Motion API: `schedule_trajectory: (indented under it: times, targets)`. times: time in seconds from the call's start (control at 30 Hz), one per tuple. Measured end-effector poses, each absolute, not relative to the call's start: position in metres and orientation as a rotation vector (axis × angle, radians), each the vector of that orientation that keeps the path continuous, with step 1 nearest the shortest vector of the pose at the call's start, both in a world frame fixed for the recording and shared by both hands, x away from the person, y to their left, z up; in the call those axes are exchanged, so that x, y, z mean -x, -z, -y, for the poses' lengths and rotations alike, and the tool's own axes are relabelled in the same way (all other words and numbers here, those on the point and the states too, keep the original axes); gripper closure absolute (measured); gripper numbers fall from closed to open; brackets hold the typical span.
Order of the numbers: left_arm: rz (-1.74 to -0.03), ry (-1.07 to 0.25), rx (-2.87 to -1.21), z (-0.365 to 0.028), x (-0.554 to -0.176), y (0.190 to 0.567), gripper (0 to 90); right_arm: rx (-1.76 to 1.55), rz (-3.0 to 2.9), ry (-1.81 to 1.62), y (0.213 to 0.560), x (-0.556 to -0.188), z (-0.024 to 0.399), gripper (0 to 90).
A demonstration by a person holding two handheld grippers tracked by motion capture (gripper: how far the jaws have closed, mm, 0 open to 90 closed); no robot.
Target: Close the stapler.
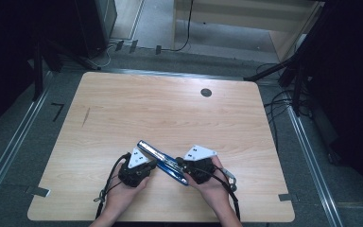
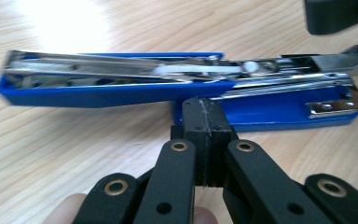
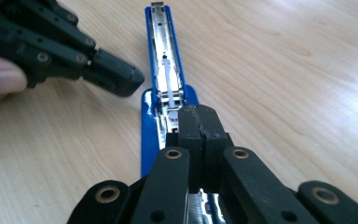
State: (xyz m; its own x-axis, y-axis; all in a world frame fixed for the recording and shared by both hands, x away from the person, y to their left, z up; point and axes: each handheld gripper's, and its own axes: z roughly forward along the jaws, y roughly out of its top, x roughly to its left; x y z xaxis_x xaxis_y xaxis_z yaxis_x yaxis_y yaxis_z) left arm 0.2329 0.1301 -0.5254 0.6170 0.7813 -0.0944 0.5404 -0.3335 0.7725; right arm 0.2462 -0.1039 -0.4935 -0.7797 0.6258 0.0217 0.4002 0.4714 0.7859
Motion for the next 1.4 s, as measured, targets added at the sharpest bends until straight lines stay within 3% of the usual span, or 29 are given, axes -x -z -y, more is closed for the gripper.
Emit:
schedule_trajectory:
  times: [0.33,1.4]
  targets:
    - [-1.097,-0.380,-2.020,-0.146,-0.242,0.528,90.0,-0.873,-2.470,-1.230,0.490,-0.252,0.089,90.0]
    - [-1.135,-0.367,-2.027,-0.144,-0.253,0.533,90.0,-0.852,-2.545,-1.162,0.501,-0.285,0.036,90.0]
